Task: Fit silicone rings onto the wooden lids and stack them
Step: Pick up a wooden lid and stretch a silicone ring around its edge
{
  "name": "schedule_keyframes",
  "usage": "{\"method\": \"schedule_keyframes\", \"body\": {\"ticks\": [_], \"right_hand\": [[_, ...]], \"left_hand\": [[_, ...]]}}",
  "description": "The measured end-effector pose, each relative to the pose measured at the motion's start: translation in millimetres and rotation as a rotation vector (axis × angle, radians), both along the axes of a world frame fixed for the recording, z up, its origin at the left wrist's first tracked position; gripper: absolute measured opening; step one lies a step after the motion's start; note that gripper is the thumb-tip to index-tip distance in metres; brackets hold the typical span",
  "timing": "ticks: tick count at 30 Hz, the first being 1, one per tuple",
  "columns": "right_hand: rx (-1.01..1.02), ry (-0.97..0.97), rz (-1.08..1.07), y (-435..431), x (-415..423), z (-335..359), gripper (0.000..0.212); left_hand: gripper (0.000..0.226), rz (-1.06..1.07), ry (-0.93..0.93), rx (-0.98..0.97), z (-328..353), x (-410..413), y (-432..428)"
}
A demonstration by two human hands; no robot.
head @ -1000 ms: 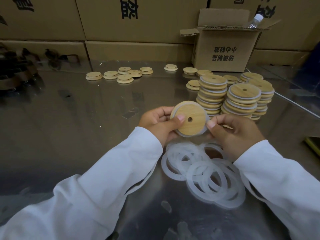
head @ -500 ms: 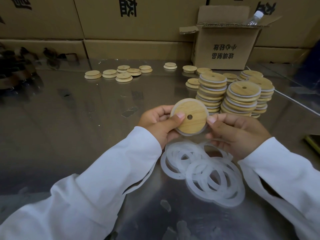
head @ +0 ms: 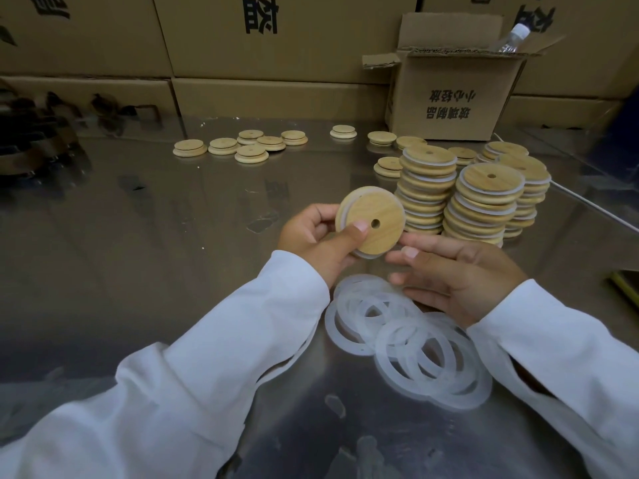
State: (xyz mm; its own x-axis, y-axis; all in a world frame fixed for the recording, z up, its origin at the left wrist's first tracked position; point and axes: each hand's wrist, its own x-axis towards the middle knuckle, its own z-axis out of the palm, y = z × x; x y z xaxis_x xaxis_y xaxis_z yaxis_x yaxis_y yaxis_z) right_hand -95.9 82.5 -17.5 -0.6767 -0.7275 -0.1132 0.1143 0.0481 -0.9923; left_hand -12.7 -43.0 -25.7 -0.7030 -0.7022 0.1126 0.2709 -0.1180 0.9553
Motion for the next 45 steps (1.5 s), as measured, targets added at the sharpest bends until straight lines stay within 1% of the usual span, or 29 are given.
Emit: {"method": "schedule_keyframes", "body": {"ticks": [3,6,8,13,19,26,29,32,33,35,39,43,45], "right_hand": [[-0.008,-0.013,0.025,0.8,0.5,1.1,0.023],[-0.020,-0.019,0.052,1.2,3.9,3.6,0.048],[-0.025,-0.032,0.049,0.9,5.0,4.4,0.054],[-0.029,-0.089,0.028,0.9,5.3,5.9,0.056],[-0.025,-0.198,0.005,0.5,4.1,6.6,0.053],[-0.019,-0.261,-0.021,-0.6,1.2,5.0,0.047],[-0.016,-0.268,-0.029,-1.3,0.6,4.0,0.037],[-0.004,-0.240,-0.059,-1.6,-0.3,2.5,0.020],[0.005,-0.229,-0.068,-1.4,-0.7,2.1,0.020],[0.023,-0.211,-0.083,-0.7,-1.8,1.5,0.020],[0.023,-0.207,-0.074,-0.1,-2.8,0.7,0.009],[0.020,-0.199,-0.060,-0.1,-2.9,0.5,0.009],[0.017,-0.187,-0.073,0.2,-3.0,0.7,0.007]], "left_hand": [[0.015,0.031,-0.024,-0.050,0.3,0.8,1.0],[0.016,0.055,-0.037,-0.070,0.5,0.9,-0.2],[0.016,0.061,-0.042,-0.082,0.3,1.2,-1.1],[0.016,0.063,-0.037,-0.140,-0.4,0.7,-0.3],[0.019,0.067,-0.022,-0.334,-1.6,2.1,1.3],[0.019,0.037,0.001,-0.378,-1.4,3.9,4.3],[0.016,0.045,-0.011,-0.314,-2.1,2.7,2.6],[0.012,-0.016,-0.007,-0.090,-0.9,1.2,2.8],[0.012,-0.049,-0.006,-0.024,-0.5,0.8,3.3],[0.011,-0.088,-0.010,0.047,-0.3,-0.3,3.3],[0.011,-0.081,-0.015,0.052,-0.2,-0.9,4.0],[0.011,-0.079,-0.014,0.039,-0.4,-0.8,3.9],[0.009,-0.092,-0.004,0.073,-0.7,-0.8,3.2]]}}
